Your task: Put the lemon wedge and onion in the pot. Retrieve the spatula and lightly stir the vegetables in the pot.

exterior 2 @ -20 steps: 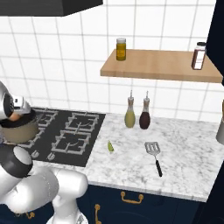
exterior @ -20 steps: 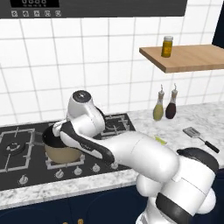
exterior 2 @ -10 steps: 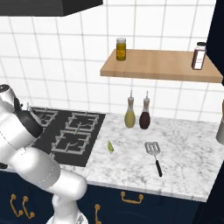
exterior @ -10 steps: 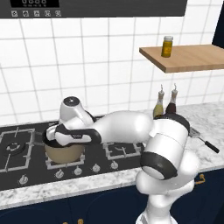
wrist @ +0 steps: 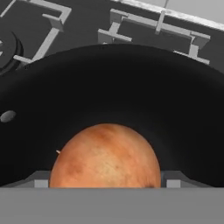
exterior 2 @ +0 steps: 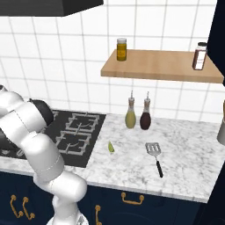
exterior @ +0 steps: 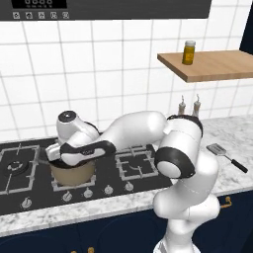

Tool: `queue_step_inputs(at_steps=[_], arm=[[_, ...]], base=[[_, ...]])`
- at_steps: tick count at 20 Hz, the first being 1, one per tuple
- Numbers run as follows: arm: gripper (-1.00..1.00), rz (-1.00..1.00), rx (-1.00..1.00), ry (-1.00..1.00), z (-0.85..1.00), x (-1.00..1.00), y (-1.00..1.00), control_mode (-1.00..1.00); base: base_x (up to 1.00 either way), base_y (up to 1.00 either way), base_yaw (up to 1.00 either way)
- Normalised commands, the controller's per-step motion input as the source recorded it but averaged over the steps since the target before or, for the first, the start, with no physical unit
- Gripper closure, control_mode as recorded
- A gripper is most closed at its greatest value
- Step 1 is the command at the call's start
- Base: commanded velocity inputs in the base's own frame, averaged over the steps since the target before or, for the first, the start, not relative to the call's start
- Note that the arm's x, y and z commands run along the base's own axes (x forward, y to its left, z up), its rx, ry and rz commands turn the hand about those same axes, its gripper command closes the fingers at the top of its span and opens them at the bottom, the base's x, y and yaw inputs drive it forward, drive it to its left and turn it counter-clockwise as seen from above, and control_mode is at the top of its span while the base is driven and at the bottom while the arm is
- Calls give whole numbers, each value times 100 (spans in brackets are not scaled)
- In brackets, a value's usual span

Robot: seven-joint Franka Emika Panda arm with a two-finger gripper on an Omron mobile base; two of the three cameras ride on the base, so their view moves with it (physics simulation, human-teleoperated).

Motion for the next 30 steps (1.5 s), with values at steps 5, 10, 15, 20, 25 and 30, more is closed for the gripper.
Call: queue_step_inputs(at_steps=[5,10,15,20,25,30], arm=[[-100,-3,0,0,12,0,-11,-100],[-100,-2,0,-7,41,-17,-45,-100],[-100,-1,14,-10,74,-48,-99,-100],[-100,-10,16,0,36,-5,-100,-100],[-100,-16,8,0,9,6,-100,-100],[-100,-19,1,4,0,19,-100,-100]], base=[[0,0,0],[0,0,0],[0,0,0],[0,0,0],[0,0,0],[0,0,0]])
